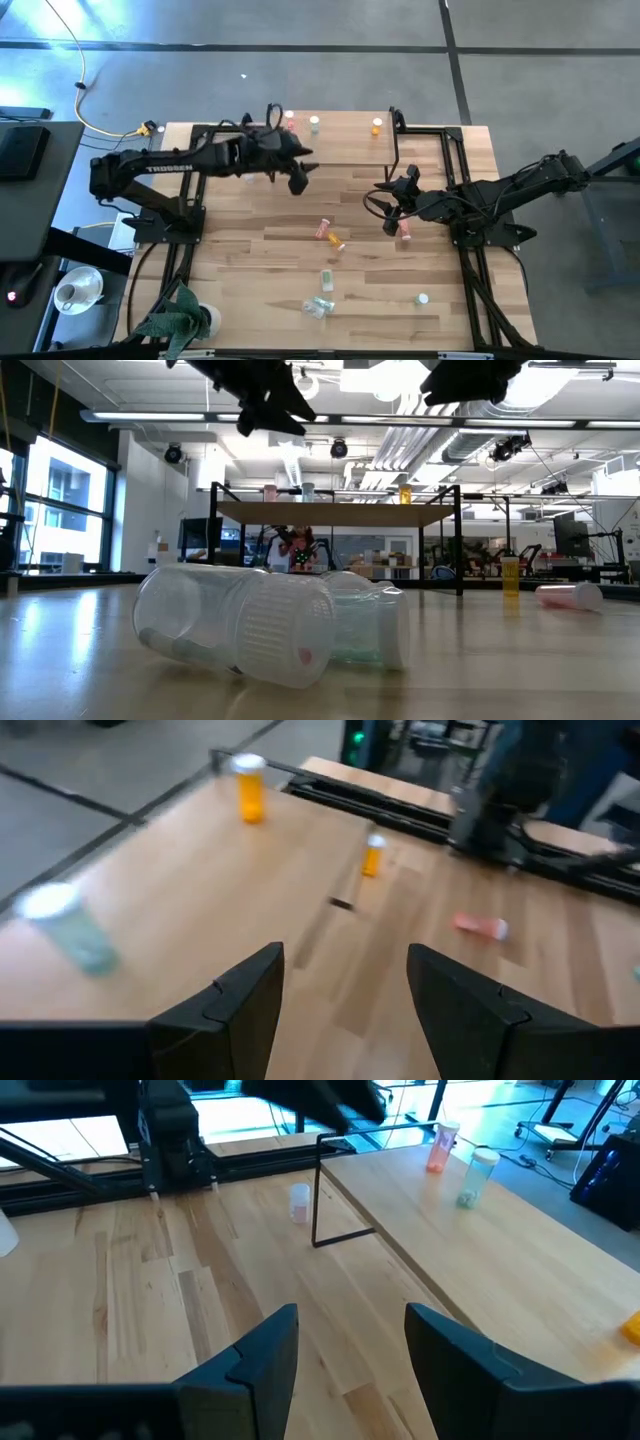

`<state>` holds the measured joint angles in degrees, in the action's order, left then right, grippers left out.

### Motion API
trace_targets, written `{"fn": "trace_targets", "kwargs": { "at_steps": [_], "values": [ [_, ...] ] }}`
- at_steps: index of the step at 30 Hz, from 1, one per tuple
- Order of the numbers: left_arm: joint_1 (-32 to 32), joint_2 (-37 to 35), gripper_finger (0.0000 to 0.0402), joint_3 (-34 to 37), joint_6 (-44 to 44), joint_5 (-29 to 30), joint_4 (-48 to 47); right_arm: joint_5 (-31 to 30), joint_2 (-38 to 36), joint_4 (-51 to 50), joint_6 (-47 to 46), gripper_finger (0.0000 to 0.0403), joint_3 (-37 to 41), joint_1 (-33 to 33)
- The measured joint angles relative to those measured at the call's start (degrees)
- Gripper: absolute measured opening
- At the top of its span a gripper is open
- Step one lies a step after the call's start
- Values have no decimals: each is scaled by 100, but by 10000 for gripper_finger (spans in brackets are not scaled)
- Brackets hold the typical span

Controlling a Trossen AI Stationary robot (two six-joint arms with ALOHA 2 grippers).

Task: Pick and place medicine bottles onto shelf by color
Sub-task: Put the middle transparent pill bottle on the shelf

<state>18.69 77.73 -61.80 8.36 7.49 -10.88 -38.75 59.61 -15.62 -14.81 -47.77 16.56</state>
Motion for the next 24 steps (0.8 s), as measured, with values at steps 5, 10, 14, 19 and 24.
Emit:
{"fn": "trace_targets", "kwargs": {
  "at_steps": [5, 10, 14, 19, 24],
  "values": [
    [-471, 1, 201, 437, -2, 2, 387, 180, 0, -19, -36, 177, 0, -2],
    [-1003, 20, 201, 720, -2, 4, 459, 258, 2, -42, -86, 177, 0, 0],
    [-1398, 20, 201, 827, 13, 4, 393, 258, 2, -136, -194, 177, 0, 0],
    [-1867, 20, 201, 934, 149, 8, 210, 259, 1, -196, -295, 177, 0, 0],
    [-2330, 20, 201, 947, 295, 49, -86, 258, 0, -196, -320, 177, 0, -1]
  ]
}}
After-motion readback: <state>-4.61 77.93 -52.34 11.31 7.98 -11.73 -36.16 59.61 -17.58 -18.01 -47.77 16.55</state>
